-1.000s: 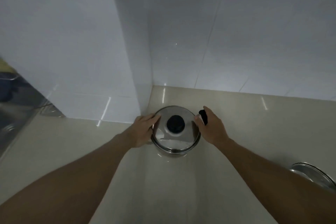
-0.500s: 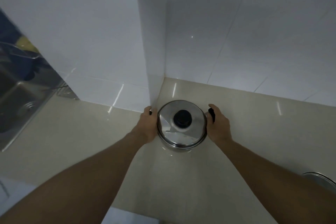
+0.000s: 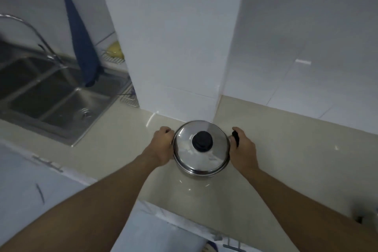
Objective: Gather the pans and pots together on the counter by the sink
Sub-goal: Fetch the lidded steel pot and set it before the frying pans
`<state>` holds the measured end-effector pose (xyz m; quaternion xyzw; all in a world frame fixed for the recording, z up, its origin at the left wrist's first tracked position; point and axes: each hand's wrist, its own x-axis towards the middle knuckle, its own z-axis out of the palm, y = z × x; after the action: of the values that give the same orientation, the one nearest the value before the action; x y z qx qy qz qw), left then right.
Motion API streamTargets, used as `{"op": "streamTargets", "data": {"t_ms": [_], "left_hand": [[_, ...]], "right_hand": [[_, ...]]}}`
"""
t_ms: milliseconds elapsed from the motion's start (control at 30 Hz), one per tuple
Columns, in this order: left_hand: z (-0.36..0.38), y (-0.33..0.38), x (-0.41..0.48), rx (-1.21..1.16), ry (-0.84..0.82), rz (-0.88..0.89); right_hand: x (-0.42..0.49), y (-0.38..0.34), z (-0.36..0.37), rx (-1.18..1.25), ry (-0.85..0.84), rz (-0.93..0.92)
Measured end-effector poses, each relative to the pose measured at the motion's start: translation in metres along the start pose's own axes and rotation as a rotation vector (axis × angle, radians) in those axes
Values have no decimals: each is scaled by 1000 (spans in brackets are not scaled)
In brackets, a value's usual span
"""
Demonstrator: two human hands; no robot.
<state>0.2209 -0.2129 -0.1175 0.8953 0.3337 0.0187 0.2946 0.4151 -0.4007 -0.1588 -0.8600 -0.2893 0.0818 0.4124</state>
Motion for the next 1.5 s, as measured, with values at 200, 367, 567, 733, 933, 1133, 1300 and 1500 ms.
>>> {"op": "streamTargets", "data": {"t_ms": [200, 367, 567, 733, 933, 1133, 1300, 1500], "left_hand": [[-59, -80, -72, 17, 159, -54], [-101, -148, -133, -12, 265, -155], [-141, -221, -184, -10, 368, -247], [-171, -271, -204, -8, 442, -325], [-213, -338, -203, 5, 537, -410], [-258, -396, -198, 65, 550, -505], [-288, -444, -193, 18, 598, -579], [-324, -512, -203, -48, 645, -623]], "right_hand": [[-40, -83, 68, 37, -69, -110], [-72, -150, 127, 61, -151, -194], [-98, -220, 191, 76, -242, -287], [-97, -272, 246, 80, -328, -363], [-81, -335, 325, 99, -389, -399], [-65, -397, 398, 133, -430, -404], [-52, -447, 454, 118, -494, -472], [-58, -501, 523, 130, -535, -524]]}}
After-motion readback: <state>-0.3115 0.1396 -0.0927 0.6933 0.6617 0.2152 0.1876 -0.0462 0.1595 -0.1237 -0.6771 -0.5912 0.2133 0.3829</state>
